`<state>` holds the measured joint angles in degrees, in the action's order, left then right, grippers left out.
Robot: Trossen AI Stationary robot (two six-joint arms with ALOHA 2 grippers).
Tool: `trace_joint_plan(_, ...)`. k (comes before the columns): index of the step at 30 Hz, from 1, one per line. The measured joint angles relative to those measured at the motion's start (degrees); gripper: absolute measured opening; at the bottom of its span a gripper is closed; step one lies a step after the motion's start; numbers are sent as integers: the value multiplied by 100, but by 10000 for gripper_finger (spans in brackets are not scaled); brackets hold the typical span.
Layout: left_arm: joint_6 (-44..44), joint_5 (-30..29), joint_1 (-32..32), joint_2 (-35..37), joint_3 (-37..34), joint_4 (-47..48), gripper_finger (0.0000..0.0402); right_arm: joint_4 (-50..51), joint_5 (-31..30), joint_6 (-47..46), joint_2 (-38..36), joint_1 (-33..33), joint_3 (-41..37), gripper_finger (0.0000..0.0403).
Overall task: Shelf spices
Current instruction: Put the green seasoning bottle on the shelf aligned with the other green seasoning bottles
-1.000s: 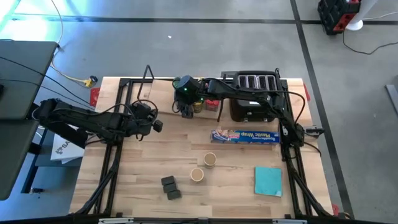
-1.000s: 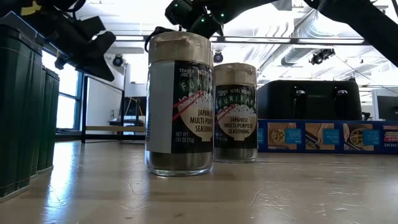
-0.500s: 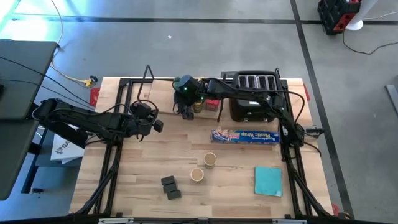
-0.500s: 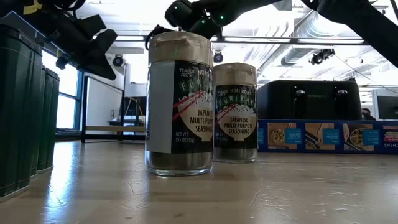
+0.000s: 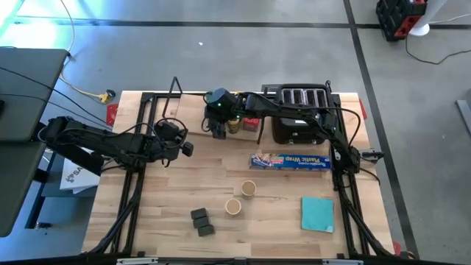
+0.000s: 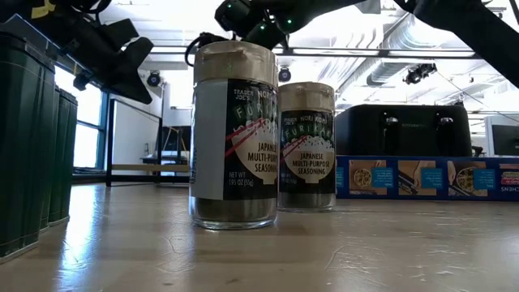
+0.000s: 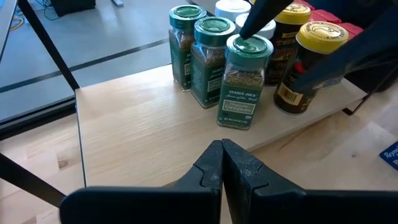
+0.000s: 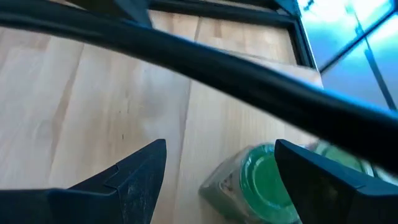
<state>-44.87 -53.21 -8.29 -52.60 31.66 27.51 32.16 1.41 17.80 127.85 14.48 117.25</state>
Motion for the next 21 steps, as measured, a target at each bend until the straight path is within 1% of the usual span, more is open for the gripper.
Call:
trace_joint_plan(3,1,-1,0,0,0,0,0,212,67,-251,22,22,0,296)
trace_joint_plan(9,17,-46,-1,-2,0,-13,0,200,99,-109,95,39,15,296)
trace_joint_plan(11,60,-45,-2,0,1,-77,0,203,287,66,111,42,15,296)
trace_joint_plan(13,118,-21,-2,-2,4,-94,0,157,721,317,130,55,15,296)
trace_joint_plan(15,152,-20,-2,0,4,-145,0,151,1018,508,138,70,15,296)
trace_joint_plan(17,160,-11,-2,-2,4,-138,0,150,1108,673,138,89,15,296)
trace_joint_plan(21,200,1,-4,-1,4,-170,0,37,1083,819,146,152,9,296)
